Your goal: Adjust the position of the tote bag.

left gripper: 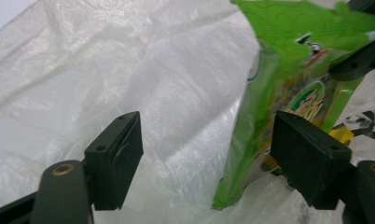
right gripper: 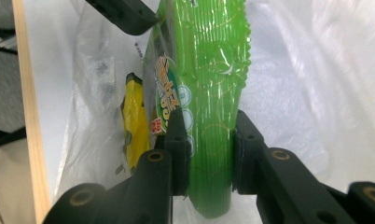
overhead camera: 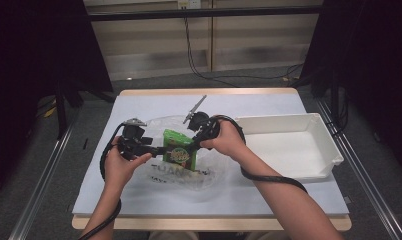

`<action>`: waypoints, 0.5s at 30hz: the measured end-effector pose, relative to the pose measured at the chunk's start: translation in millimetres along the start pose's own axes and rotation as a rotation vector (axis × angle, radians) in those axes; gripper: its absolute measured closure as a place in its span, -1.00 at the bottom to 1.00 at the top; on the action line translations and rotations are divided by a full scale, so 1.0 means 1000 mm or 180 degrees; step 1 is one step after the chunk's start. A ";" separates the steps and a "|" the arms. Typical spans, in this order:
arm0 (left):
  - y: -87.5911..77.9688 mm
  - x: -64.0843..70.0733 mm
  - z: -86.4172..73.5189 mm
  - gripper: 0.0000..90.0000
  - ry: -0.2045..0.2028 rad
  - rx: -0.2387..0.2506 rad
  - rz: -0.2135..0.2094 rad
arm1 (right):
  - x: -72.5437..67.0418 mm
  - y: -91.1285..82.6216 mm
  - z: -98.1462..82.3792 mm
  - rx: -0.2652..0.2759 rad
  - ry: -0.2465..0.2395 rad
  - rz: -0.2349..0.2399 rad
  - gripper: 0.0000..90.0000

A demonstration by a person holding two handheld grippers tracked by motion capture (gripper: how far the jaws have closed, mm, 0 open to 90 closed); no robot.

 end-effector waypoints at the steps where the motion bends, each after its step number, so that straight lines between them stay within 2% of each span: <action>1: 0.000 0.001 0.000 -0.50 -0.0050 0.0041 0.0034 | -0.001 -0.001 0.001 -0.0019 -0.0033 -0.0024 0.61; 5: -0.006 0.005 0.000 -0.56 -0.0056 0.0095 0.0021 | -0.005 -0.006 0.003 -0.0030 -0.0135 -0.0074 0.61; 6: -0.008 0.006 0.001 -0.57 -0.0003 0.0069 0.0018 | -0.006 -0.007 0.004 -0.0042 -0.0160 -0.0108 0.61; 7: -0.008 0.008 0.001 -0.58 -0.0037 0.0101 0.0037 | -0.006 -0.009 0.005 -0.0039 -0.0170 -0.0117 0.61; 13: -0.009 0.015 0.002 -0.65 0.0037 0.0000 0.0011 | -0.005 -0.017 0.008 0.0006 -0.0213 -0.0167 0.61; 15: -0.008 0.017 0.001 -0.66 0.0042 -0.0013 -0.0038 | -0.005 -0.019 0.009 0.0024 -0.0207 -0.0187 0.61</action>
Point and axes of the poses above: each handheld gripper's, and its own axes: y roughly forward along the jaws, z roughly out of its top, x roughly to its right, the point moved 3 cm from there along y, roughly forward along the jaws, and after that the axes turned 2 degrees about z, right-handed, at the moved point
